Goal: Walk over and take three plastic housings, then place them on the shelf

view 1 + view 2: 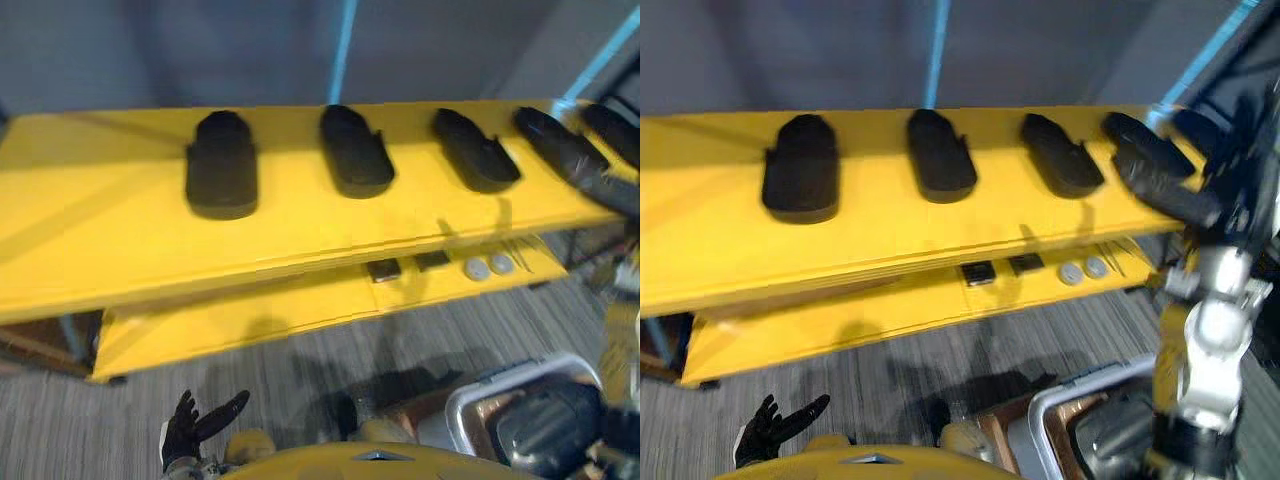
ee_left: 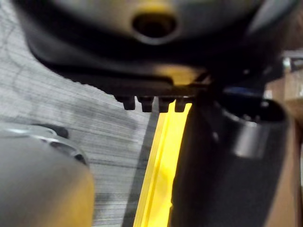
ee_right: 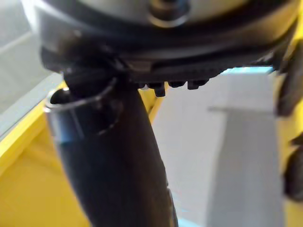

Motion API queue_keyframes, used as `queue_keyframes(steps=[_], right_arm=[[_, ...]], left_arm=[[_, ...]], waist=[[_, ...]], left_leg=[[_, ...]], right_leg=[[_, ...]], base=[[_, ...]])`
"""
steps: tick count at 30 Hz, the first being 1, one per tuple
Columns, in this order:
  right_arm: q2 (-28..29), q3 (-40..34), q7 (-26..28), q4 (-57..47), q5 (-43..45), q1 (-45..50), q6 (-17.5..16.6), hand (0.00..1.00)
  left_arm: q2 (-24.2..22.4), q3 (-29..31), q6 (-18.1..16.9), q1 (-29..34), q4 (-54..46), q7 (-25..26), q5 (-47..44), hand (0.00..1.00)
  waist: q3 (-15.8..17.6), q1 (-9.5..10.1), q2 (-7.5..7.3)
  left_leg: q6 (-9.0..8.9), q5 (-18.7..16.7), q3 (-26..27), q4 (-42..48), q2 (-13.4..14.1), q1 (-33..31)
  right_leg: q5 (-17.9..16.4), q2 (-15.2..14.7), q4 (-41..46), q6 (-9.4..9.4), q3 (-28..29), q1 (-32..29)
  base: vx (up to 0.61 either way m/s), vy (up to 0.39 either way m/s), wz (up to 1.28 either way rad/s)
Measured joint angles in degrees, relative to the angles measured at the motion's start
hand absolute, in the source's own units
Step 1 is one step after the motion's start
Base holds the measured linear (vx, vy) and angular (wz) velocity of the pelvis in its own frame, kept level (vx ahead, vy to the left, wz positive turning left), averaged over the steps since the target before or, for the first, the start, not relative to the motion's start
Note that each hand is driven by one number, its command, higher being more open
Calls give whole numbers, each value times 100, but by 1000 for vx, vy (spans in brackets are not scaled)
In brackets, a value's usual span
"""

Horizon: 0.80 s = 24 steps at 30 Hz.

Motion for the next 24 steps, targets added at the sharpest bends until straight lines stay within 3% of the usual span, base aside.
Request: queue_keyframes(steps=[2, 4, 5, 8, 11, 13, 14, 17, 18, 19, 20, 24], right_arm=[[536, 123, -87, 0, -6, 349, -15, 100], [673, 225, -270, 0, -287, 446, -18, 100], [682, 288, -468, -1, -685, 517, -22, 100], [688, 250, -714, 0, -780, 837, -93, 100], [812, 131, -680, 0, -785, 1045, -202, 100], [896, 158, -679, 1, -776, 1060, -209, 100], [889, 362, -648, 3, -777, 987, -209, 100], [887, 1286, -657, 501, -792, 355, -222, 100], [885, 1346, -681, 553, -792, 305, -218, 100], [884, 1552, -833, 650, -789, 165, -176, 100], [929, 1657, -1018, 634, -791, 135, -165, 100], [1444, 1884, -1262, 472, -783, 422, 19, 100]], left_arm=[[-48, 78, 19, -201, 260, 99, 200, 100], [-94, 83, 36, -318, 421, 133, 208, 100], [-107, 84, 45, -349, 497, 140, 207, 100], [-108, 133, 58, -370, 621, 130, 209, 100], [-108, 265, 233, -306, 690, 104, 373, 100], [-115, 325, 298, -259, 703, 109, 406, 100], [-125, 327, 298, -204, 737, 123, 367, 100], [-256, 443, 263, -57, 731, 179, 55, 100], [-276, 452, 251, -60, 727, 189, 54, 100], [-396, 469, 174, -73, 714, 225, 32, 100], [-526, 473, 155, -133, 670, 221, -134, 100], [-563, 616, 158, -136, 630, 150, -303, 100]], waist=[[10, -140, 148], [6, -233, 227], [-8, -273, 251], [-18, -350, 266], [-14, -428, 288], [-3, -394, 281], [-2, -313, 291], [63, -80, 295], [77, -52, 298], [149, 73, 403], [219, 150, 565], [448, 263, 378]], left_leg=[[-9, -42, 363, -8, 17, 101], [-3, -45, 535, -18, 13, 186], [-2, -47, 624, -28, 9, 220], [-15, -37, 753, -162, -37, 311], [-21, -24, 779, -189, -95, 367], [-3, -28, 254, -80, -202, 365], [93, -95, -391, 44, -274, 319], [372, -373, -1650, 746, -487, 48], [380, -431, -1726, 791, -500, 37], [405, -712, -2011, 906, -501, 0], [283, -1011, -2146, 941, -485, -11], [411, -1164, -1860, 1419, -652, -59]], right_leg=[[78, 44, -17, 16, 323, -121], [165, 51, -114, 24, 477, -114], [218, 51, -196, 28, 562, -112], [248, 38, -301, 15, 664, -110], [243, 48, -315, 3, 749, -122], [269, 105, -310, 35, 941, -152], [280, 171, -277, 8, 1194, -199], [241, 382, 21, -36, 1850, -521], [235, 402, 46, -42, 1878, -541], [235, 504, 181, -43, 1890, -679], [233, 611, 420, -25, 1872, -847], [251, 629, 1092, 136, 1868, -1125]], base=[[-44, 35, -78], [-49, 28, -52], [-56, 17, -40], [-58, 2, -23], [-6, 6, -14], [12, 4, -54], [27, 1, -80], [-27, 68, -126], [-103, 121, -109], [-132, 151, -68], [-198, 219, -65], [-194, 149, -55]])
